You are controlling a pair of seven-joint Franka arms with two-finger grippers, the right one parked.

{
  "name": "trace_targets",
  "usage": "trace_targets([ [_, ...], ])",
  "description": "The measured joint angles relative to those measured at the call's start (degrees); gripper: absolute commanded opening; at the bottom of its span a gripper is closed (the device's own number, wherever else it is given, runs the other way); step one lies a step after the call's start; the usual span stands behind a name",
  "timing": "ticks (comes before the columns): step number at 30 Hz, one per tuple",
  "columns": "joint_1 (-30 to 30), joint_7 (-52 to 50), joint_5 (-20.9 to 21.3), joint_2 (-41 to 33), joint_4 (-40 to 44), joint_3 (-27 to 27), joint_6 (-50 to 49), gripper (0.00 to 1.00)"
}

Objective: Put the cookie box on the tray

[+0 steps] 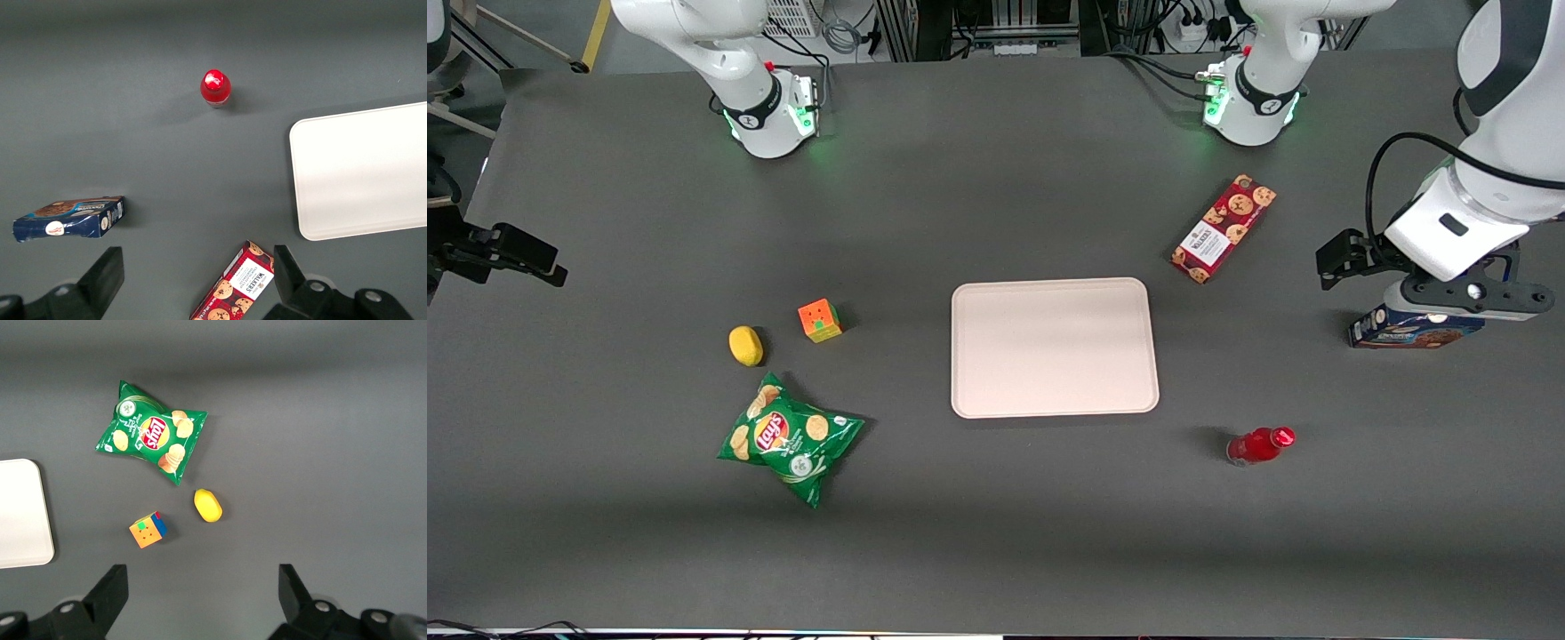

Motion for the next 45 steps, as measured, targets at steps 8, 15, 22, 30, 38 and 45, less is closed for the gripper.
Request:
trace_targets([
  [8, 0.0, 0.0, 0.0, 0.01, 0.0, 0.0, 0.0, 1.0],
  [15, 0.0, 0.0, 0.0, 0.01, 0.0, 0.0, 0.0, 1.0],
  [22, 0.0, 0.0, 0.0, 0.01, 0.0, 0.01, 0.0, 1.0],
  [30, 0.0, 0.0, 0.0, 0.01, 0.0, 0.01, 0.0, 1.0],
  [38, 0.0, 0.06, 0.0, 0.02, 0.0, 0.01, -0.1, 1.0],
  [45, 0.0, 2.51, 0.01, 0.05, 0.0, 0.0, -0.38, 1.0],
])
